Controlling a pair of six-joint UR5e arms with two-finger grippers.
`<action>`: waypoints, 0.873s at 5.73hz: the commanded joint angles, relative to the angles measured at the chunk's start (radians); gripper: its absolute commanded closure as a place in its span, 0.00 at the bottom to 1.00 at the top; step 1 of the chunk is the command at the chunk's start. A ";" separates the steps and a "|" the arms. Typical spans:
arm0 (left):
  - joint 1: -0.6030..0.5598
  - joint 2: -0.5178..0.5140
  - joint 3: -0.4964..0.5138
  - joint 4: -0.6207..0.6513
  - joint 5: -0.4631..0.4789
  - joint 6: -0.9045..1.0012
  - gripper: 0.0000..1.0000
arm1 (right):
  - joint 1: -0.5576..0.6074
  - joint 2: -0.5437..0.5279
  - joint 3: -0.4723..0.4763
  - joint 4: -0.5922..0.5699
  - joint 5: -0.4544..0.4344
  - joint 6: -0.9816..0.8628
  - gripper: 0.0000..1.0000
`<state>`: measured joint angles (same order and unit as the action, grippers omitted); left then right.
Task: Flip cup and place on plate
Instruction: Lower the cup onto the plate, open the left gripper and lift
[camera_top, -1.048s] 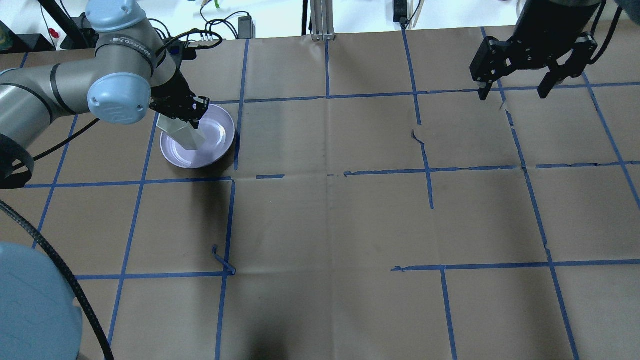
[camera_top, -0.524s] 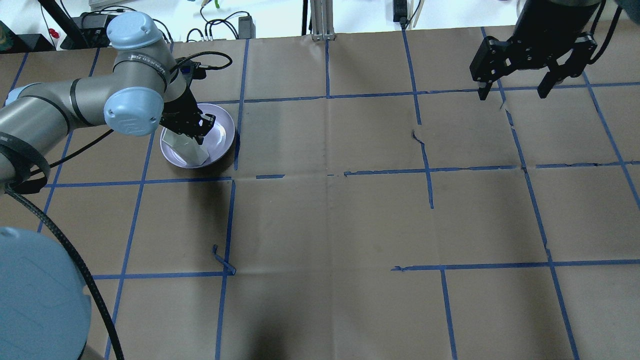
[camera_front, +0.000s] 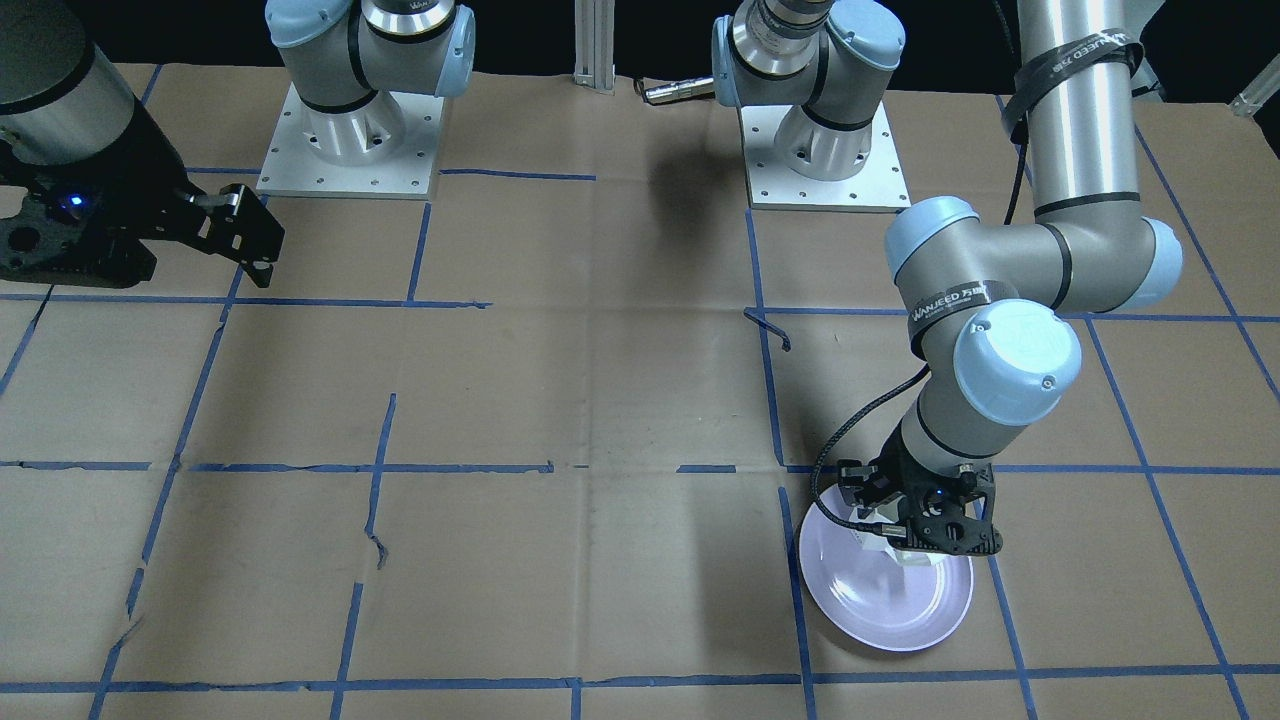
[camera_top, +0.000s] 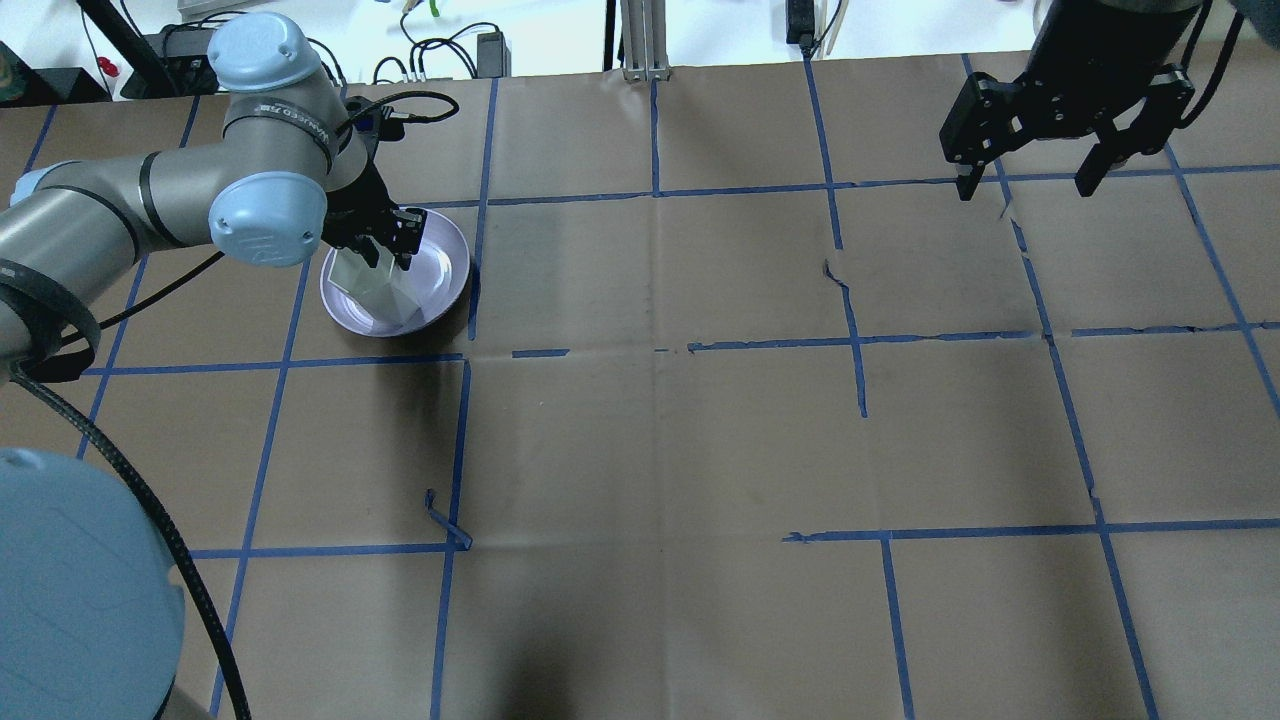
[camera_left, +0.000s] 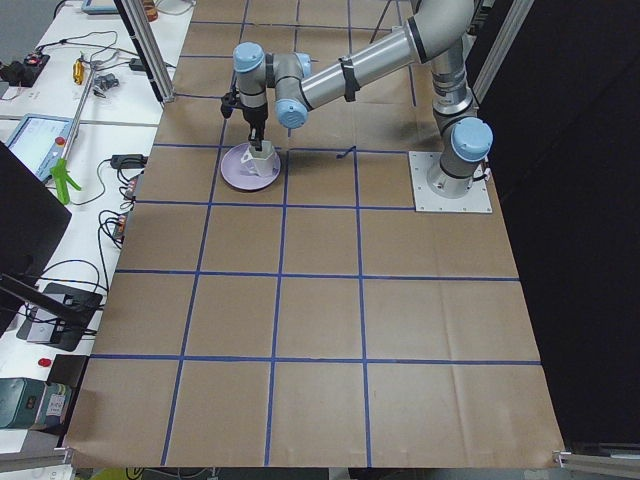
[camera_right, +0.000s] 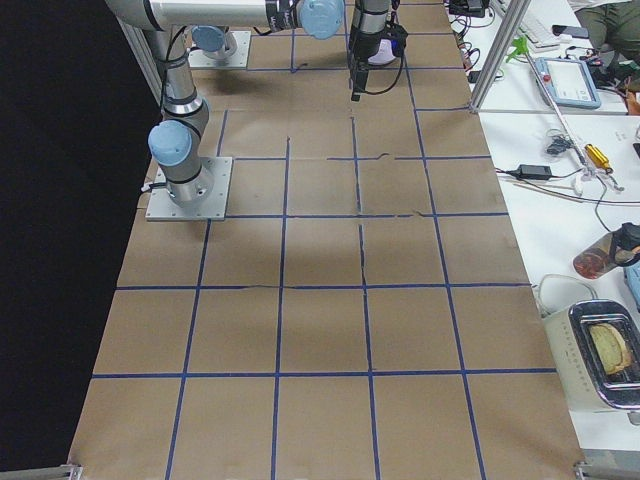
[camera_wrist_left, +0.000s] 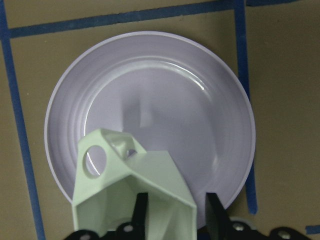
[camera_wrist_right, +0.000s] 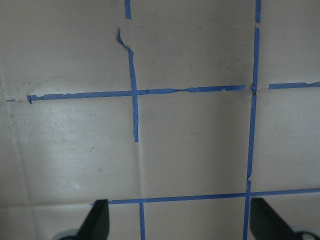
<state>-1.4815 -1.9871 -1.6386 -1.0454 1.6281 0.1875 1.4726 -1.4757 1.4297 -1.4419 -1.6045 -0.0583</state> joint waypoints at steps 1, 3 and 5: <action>-0.008 0.101 0.020 -0.168 0.001 -0.035 0.01 | 0.000 0.000 0.000 0.000 0.000 0.000 0.00; -0.101 0.216 0.103 -0.411 -0.014 -0.210 0.00 | 0.000 0.000 0.000 0.000 0.000 0.000 0.00; -0.145 0.320 0.146 -0.597 -0.037 -0.241 0.01 | 0.000 0.000 0.000 0.000 0.000 0.000 0.00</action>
<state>-1.6132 -1.7238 -1.5086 -1.5533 1.5990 -0.0456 1.4726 -1.4757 1.4297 -1.4419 -1.6046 -0.0583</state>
